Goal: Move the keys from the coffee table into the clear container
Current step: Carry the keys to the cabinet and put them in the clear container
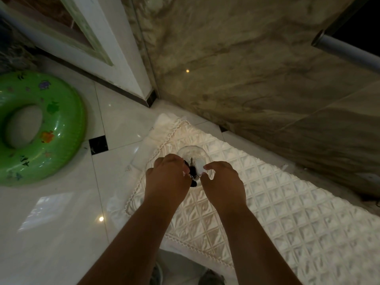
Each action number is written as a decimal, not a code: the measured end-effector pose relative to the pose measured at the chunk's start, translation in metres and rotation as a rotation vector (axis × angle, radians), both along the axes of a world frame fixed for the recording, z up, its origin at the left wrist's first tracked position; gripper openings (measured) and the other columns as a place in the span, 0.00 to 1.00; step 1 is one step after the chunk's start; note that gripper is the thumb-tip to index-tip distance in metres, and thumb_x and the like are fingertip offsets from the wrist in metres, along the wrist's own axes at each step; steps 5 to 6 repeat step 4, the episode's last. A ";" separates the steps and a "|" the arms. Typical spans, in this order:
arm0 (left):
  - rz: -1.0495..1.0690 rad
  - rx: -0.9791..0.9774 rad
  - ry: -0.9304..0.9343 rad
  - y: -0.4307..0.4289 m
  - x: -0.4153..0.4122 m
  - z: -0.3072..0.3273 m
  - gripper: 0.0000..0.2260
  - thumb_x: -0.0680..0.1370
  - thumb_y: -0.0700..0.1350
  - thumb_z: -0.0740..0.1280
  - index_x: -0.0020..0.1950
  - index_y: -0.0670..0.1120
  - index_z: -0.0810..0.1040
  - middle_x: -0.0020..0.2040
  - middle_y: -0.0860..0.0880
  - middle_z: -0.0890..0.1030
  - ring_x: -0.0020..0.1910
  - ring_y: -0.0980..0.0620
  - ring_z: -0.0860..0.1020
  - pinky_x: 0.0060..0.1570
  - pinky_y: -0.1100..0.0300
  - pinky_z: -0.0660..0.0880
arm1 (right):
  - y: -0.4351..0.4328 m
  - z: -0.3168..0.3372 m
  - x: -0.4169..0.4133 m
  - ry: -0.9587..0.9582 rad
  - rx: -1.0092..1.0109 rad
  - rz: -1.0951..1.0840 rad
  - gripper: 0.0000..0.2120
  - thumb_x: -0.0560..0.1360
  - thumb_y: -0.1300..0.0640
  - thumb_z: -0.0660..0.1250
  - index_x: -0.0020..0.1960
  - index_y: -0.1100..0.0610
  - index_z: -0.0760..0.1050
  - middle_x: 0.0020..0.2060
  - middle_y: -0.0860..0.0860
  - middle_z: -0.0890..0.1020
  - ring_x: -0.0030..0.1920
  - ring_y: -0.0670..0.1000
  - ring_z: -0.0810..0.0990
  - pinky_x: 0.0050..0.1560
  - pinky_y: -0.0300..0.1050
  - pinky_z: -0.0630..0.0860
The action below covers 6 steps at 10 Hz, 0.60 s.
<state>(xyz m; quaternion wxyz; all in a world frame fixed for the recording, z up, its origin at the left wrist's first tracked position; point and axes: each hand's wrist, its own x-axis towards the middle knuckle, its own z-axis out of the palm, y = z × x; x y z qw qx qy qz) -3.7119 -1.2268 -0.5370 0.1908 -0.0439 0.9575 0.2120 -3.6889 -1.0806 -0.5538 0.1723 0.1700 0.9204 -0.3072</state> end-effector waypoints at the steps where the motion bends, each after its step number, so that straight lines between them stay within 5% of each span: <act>1: 0.000 0.010 -0.007 -0.001 0.004 0.004 0.08 0.73 0.49 0.67 0.51 0.57 0.79 0.53 0.59 0.74 0.55 0.55 0.72 0.50 0.57 0.64 | 0.002 0.005 0.001 -0.009 -0.041 -0.021 0.12 0.75 0.48 0.66 0.59 0.45 0.76 0.58 0.42 0.76 0.54 0.45 0.76 0.54 0.45 0.74; 6: 0.017 0.043 0.063 -0.010 0.007 0.047 0.09 0.74 0.52 0.64 0.53 0.57 0.78 0.55 0.59 0.75 0.55 0.55 0.72 0.51 0.55 0.67 | 0.005 0.047 0.000 -0.062 -0.067 -0.005 0.17 0.76 0.47 0.66 0.65 0.48 0.74 0.61 0.46 0.77 0.58 0.47 0.76 0.55 0.44 0.72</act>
